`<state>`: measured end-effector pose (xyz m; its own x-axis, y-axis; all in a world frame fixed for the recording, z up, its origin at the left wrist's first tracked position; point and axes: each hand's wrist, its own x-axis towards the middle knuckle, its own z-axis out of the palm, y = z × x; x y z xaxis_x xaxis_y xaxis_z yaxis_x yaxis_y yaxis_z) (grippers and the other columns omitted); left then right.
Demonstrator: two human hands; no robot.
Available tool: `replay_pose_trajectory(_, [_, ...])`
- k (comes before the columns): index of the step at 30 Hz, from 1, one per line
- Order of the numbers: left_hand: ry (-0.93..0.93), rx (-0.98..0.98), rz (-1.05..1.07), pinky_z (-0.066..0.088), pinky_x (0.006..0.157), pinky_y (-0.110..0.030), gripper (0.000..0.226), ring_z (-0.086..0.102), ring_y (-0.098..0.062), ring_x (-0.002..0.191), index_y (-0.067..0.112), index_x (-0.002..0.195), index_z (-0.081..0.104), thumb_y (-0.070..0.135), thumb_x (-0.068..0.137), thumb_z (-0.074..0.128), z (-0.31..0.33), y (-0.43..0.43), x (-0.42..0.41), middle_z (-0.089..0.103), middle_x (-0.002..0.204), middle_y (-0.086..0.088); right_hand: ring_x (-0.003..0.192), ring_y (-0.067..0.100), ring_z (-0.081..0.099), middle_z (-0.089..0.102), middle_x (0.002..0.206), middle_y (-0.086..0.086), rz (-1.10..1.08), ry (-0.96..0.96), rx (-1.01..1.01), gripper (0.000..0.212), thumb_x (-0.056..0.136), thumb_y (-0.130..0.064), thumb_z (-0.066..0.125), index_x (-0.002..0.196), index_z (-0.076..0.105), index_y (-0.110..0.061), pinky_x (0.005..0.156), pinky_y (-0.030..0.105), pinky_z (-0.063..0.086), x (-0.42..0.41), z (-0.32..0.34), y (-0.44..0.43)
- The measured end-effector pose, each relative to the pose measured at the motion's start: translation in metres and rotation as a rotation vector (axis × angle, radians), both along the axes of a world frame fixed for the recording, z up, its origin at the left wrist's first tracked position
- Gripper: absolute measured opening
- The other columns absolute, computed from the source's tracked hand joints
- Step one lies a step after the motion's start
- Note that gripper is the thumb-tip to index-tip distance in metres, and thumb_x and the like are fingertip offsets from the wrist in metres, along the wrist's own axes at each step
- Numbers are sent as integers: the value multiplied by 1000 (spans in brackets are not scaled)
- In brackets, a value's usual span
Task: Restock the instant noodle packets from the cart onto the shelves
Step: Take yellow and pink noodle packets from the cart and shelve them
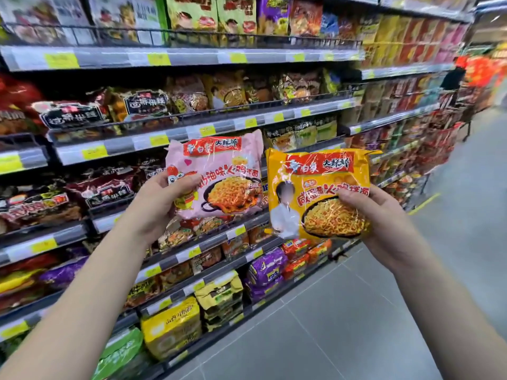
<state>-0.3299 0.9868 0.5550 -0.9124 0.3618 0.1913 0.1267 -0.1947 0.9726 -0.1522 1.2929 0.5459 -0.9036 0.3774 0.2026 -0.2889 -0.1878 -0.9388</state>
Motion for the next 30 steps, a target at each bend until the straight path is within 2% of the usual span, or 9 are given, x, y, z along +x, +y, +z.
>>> replay_pose_trajectory(3, [-3,-7,8,62,74,-32,62,76,-25,92,6,127,64,22,72,88,2,17,-37,75,115,-14,89,22,77,79,103,7,15,-19,41,42,71,-26,76,111,71,-14,68,30,61,-41,7,19])
replay_pose_trajectory(7, [42,-17,82,62,67,-32,59,76,-23,84,15,109,71,38,57,89,17,33,-95,79,104,-9,88,21,77,80,100,5,23,-36,80,36,74,-25,74,108,71,-16,67,31,63,-114,32,47])
replay_pose_trajectory(9, [53,-13,106,63,76,-36,71,76,-27,89,14,111,71,44,51,95,25,37,-124,78,106,-11,85,20,77,79,98,4,53,-32,86,35,75,-24,72,109,70,-15,61,29,61,-157,48,57])
replay_pose_trajectory(12, [47,13,159,61,89,-40,64,74,-30,101,10,118,68,29,63,93,36,42,-171,77,111,-13,84,19,77,79,96,3,70,-29,82,38,72,-26,74,108,70,-14,62,28,61,-220,63,71])
replay_pose_trajectory(17, [79,53,240,61,77,-27,56,76,-17,92,16,112,70,29,61,89,42,54,-234,79,107,-4,91,25,77,79,104,7,96,-42,120,60,57,-39,85,111,71,-15,67,37,63,-306,63,93])
replay_pose_trajectory(21, [68,55,287,60,73,-23,36,76,-13,84,15,105,71,20,71,81,46,69,-264,80,98,-2,86,20,77,79,98,4,139,-41,77,42,72,-28,76,110,68,-14,69,35,61,-357,65,108])
replay_pose_trajectory(25, [80,4,328,61,78,-29,46,76,-20,95,11,121,68,23,78,78,52,81,-282,78,109,-5,90,21,77,79,102,6,203,-36,58,51,68,-30,77,115,69,-11,74,35,64,-405,70,117])
replay_pose_trajectory(28, [81,2,396,60,73,-28,43,76,-17,91,16,116,69,24,75,78,59,86,-289,79,105,-3,85,17,77,79,96,2,263,-27,45,37,73,-29,74,106,71,-15,69,31,63,-435,71,125])
replay_pose_trajectory(30, [97,-3,451,61,75,-30,44,76,-19,93,15,116,68,24,74,79,65,89,-292,79,106,-4,81,17,76,78,95,2,317,-26,65,40,71,-34,77,106,71,-17,68,34,61,-453,73,131])
